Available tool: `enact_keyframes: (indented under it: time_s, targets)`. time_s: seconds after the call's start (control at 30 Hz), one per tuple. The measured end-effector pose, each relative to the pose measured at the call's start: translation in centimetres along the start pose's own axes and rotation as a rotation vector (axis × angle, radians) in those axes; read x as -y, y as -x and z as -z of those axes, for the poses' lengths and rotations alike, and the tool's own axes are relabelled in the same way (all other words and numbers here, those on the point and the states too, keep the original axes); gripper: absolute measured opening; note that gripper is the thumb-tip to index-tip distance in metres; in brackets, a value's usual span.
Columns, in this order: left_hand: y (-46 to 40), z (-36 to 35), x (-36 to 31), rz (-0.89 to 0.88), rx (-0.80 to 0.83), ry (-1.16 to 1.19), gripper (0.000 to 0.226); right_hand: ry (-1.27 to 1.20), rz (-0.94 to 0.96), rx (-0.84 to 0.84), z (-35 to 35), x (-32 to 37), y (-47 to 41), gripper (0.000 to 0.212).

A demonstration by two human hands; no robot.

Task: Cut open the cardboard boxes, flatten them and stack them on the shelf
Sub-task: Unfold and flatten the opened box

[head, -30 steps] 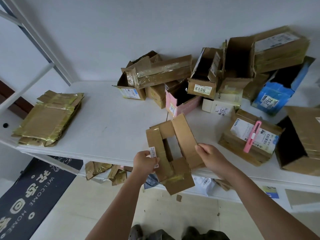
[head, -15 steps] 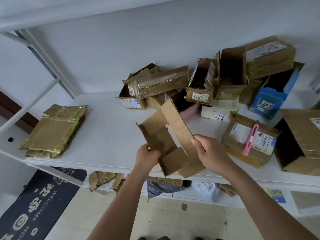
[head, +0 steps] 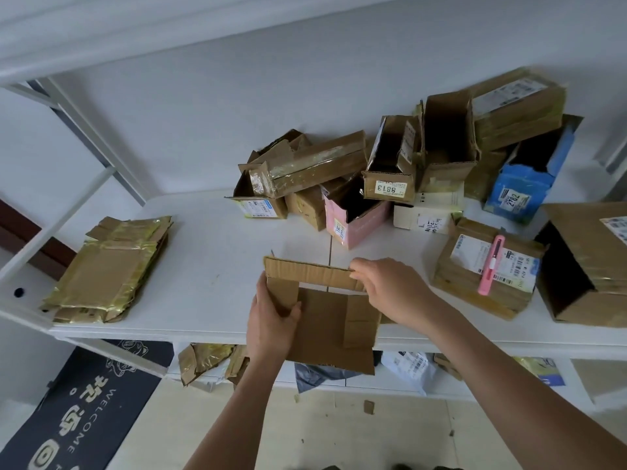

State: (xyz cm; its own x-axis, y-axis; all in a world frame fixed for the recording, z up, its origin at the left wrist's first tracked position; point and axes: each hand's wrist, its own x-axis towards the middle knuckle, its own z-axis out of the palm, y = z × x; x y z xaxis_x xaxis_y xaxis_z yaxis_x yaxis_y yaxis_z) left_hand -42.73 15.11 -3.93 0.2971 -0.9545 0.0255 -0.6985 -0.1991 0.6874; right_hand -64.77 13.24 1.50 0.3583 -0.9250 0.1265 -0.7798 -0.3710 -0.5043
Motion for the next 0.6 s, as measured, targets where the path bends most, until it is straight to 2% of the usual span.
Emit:
enact_keyframes:
  time_s: [0.03, 0.17, 0.23, 0.3, 0.37, 0.43, 0.53, 0.6]
  targets:
    - [0.1, 0.0, 0.1, 0.018, -0.003, 0.023, 0.078, -0.121, 0.0, -0.053, -0.2, 0.0, -0.1, 0.007]
    - [0.1, 0.1, 0.6, 0.099, 0.0, 0.082, 0.07, -0.519, -0.129, -0.238, -0.6, -0.2, 0.9, 0.051]
    - [0.0, 0.2, 0.8, 0.119, 0.003, 0.082, 0.066, -0.604, -0.234, -0.385, -1.7, -0.5, 2.2, 0.053]
    - [-0.2, 0.2, 0.8, 0.134, 0.013, 0.104, 0.067, -0.59, -0.355, -0.431, -3.4, -0.8, 3.4, 0.047]
    - [-0.3, 0.1, 0.7, 0.143, 0.025, 0.123, 0.069, -0.575, -0.438, -0.339, -4.9, -0.8, 4.0, 0.051]
    - [-0.3, -0.3, 0.5, 0.132, 0.036, 0.147, 0.064, -0.549, -0.489, -0.245, -5.9, -0.8, 3.8, 0.069]
    - [-0.1, -0.8, -0.1, 0.114, 0.056, 0.169, 0.056, -0.422, -0.529, -0.241, -6.7, -0.6, 2.7, 0.103]
    - [0.0, -1.1, -0.5, 0.121, 0.067, 0.18, 0.053, -0.332, -0.519, -0.28, -7.1, -0.7, 2.1, 0.101]
